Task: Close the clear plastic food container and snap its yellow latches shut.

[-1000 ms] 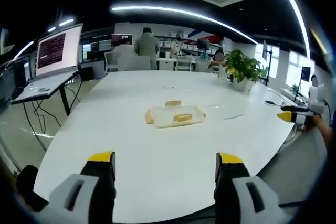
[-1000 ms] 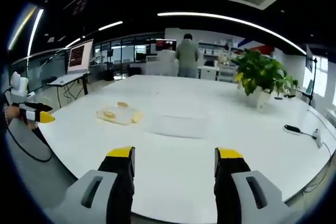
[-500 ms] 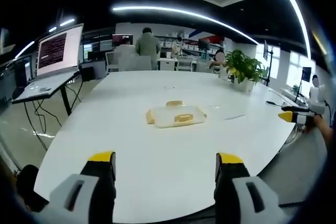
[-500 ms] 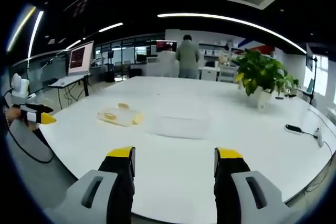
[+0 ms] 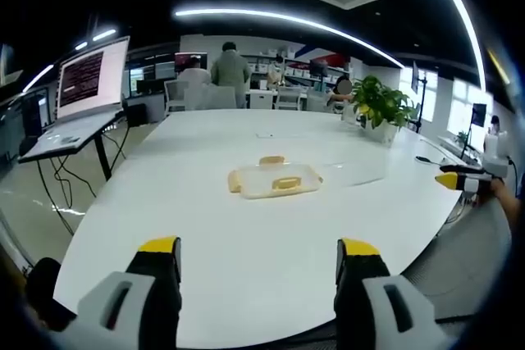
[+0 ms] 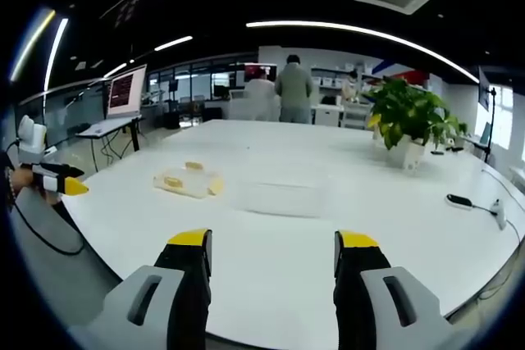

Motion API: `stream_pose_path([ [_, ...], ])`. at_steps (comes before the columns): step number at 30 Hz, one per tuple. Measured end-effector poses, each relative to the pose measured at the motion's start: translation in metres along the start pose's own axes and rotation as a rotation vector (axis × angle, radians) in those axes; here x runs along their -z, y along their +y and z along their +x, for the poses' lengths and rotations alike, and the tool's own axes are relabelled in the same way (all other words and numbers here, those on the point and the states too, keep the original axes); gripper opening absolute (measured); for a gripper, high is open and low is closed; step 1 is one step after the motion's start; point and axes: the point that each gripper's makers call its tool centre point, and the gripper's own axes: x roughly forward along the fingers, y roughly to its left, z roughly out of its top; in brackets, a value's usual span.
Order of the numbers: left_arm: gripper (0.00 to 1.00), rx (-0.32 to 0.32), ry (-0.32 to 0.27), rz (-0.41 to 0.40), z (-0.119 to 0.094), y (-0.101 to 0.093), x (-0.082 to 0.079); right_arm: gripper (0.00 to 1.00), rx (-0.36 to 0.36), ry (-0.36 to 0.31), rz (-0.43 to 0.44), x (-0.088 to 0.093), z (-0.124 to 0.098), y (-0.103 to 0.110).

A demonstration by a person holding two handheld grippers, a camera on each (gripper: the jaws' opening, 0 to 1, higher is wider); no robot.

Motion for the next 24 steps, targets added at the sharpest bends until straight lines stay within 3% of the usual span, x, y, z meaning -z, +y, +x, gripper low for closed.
stream_pose_path([
  [24, 0.73, 0.014, -0.006, -0.003, 0.0025, -0.0013, -0.0026, 0.56, 0.000, 0.005, 0.000, 0.0001, 0.0023, -0.0018],
])
